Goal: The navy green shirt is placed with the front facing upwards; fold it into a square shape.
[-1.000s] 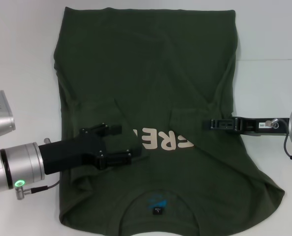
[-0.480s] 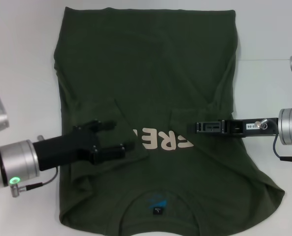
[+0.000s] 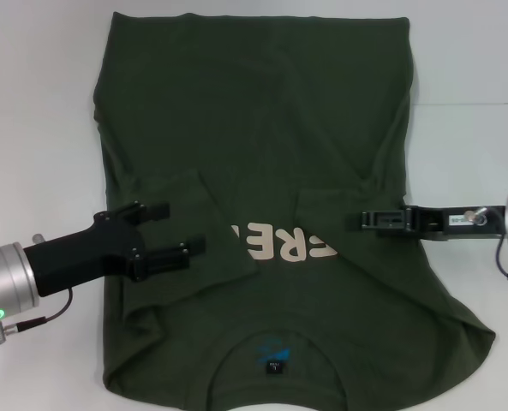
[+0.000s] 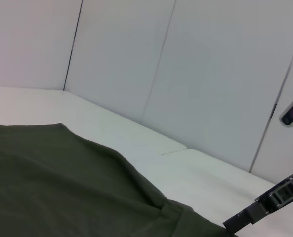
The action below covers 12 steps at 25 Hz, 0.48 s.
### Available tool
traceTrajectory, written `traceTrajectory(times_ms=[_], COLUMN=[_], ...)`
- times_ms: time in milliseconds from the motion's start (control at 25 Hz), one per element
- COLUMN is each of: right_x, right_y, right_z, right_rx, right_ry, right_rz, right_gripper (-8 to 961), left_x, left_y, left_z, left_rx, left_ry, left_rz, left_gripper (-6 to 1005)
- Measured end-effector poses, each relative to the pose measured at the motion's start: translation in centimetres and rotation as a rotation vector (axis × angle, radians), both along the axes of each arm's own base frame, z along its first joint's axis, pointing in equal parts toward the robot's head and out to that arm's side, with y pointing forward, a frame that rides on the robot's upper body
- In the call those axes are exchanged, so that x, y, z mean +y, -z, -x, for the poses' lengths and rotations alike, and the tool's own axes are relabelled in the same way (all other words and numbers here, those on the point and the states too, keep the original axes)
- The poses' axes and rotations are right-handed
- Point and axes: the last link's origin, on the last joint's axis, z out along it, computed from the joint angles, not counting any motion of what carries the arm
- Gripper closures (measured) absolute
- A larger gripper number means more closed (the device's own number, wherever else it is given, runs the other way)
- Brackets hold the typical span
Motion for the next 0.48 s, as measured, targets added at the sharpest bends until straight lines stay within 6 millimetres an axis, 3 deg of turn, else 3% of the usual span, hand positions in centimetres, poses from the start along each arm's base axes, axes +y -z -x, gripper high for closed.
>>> traceTrajectory(times_ms=[480], right_x=[-2.7], right_y=[-2.6], right_z=[-4.1], right_rx=[0.003], right_ry=[0.114], right_rz=[0.029], right_gripper=[28], left_x=[0.0], left_y=[0.0], left_z=[0.0], left_rx=[0.001], left_ry=[-0.001], left_rz=[0.0], left_gripper=[66])
